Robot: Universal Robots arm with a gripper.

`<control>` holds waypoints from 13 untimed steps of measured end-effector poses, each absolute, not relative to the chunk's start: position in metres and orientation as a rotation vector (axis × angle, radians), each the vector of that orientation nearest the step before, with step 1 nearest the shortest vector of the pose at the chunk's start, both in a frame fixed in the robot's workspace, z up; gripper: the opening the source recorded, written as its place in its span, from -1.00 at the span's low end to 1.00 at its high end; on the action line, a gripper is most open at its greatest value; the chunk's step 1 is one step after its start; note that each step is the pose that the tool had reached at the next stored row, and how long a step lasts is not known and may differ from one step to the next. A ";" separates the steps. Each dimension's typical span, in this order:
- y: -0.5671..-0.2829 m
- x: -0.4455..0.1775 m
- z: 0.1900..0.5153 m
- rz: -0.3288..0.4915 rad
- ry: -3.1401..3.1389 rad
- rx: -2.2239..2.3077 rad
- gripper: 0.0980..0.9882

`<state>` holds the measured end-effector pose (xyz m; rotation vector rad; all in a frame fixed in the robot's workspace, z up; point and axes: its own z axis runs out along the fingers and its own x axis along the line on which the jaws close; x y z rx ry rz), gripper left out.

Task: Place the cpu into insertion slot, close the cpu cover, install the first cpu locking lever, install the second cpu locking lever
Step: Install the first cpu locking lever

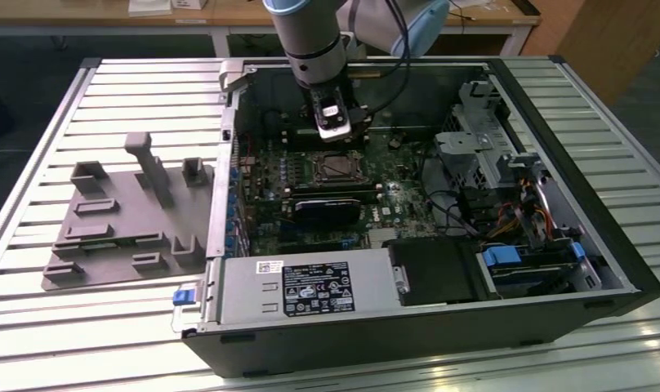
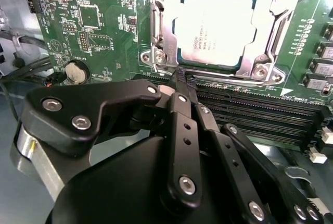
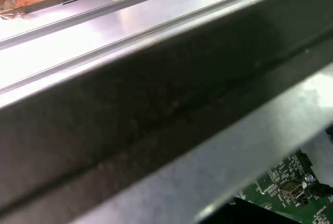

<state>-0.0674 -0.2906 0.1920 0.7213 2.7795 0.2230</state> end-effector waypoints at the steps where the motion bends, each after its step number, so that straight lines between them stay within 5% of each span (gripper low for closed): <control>1: -0.291 -0.067 0.192 0.223 2.780 0.721 -0.99; 13: -0.296 -0.067 0.192 0.234 2.780 0.723 -0.99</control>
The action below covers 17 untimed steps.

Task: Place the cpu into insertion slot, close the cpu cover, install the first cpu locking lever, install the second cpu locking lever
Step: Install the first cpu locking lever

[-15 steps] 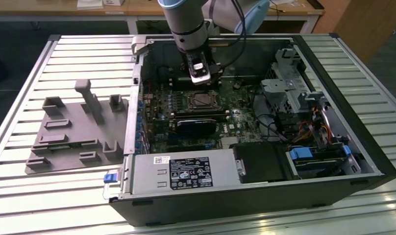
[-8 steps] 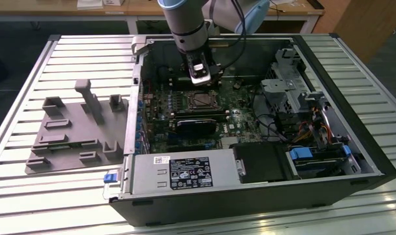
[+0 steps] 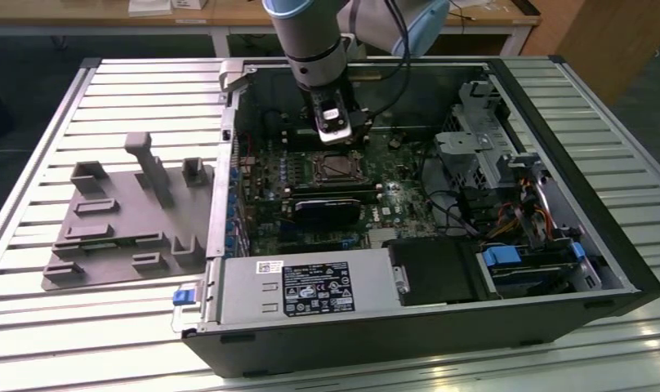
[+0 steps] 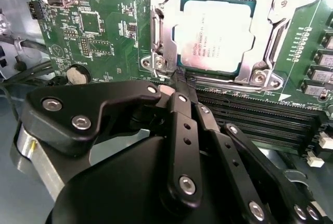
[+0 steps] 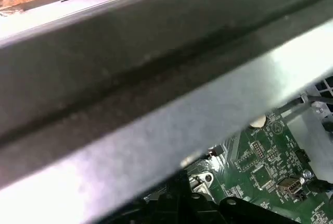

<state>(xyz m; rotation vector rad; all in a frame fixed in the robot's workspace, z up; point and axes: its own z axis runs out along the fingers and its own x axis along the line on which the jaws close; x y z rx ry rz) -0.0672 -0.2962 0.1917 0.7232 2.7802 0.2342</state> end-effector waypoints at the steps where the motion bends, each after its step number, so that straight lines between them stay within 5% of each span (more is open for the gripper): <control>1: -0.296 -0.067 0.192 0.235 2.780 0.723 -0.99; 17: -0.297 -0.067 0.208 0.236 2.780 0.724 -0.99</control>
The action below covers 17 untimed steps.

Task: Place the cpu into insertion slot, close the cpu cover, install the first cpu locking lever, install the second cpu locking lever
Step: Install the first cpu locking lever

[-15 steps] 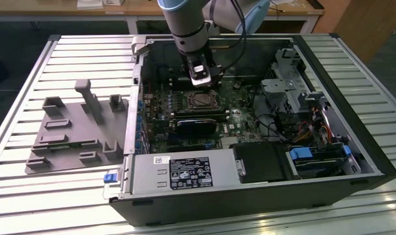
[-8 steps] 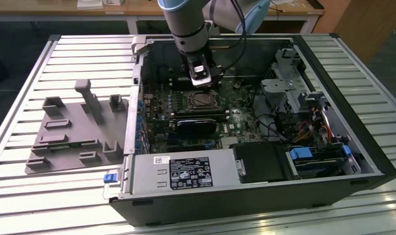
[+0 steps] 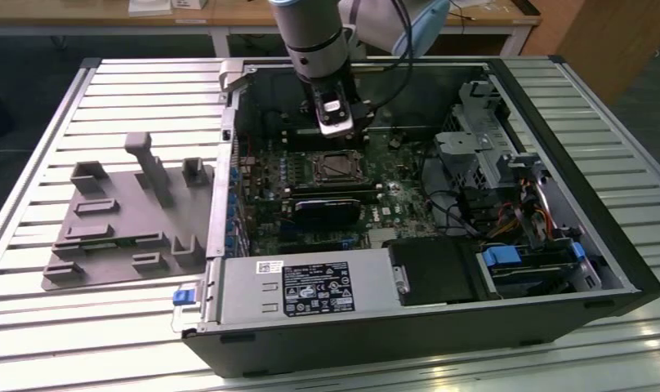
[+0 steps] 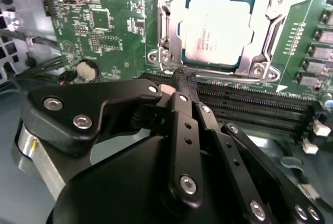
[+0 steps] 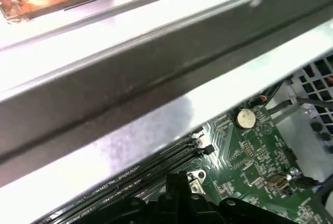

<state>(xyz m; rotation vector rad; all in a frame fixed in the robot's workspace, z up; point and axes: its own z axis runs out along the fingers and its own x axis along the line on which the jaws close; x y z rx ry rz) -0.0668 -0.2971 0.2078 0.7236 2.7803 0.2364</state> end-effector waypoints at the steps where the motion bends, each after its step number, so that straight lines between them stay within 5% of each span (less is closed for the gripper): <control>1: -0.297 -0.067 0.210 0.237 2.780 0.724 -0.99; 17: -0.297 -0.062 0.215 0.197 2.846 0.743 -0.99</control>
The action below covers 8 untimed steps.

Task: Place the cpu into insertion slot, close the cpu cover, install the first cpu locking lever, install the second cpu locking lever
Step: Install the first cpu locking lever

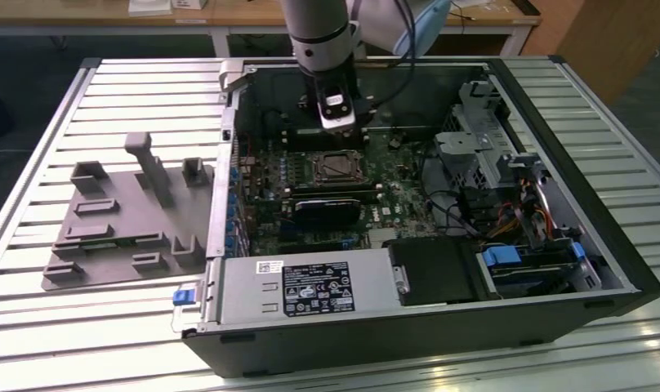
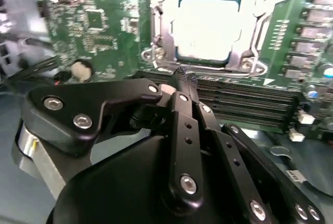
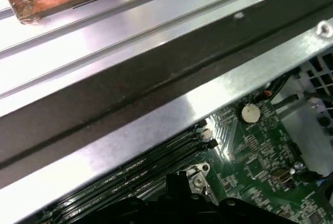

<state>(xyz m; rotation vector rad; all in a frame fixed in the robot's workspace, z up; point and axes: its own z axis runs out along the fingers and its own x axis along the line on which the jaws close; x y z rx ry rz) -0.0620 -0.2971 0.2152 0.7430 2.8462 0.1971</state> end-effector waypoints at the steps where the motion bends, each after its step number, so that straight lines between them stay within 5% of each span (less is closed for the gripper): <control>1: -0.297 -0.061 0.215 0.185 2.859 0.746 -0.99; 8: -0.297 -0.057 0.215 0.058 2.897 0.748 -0.99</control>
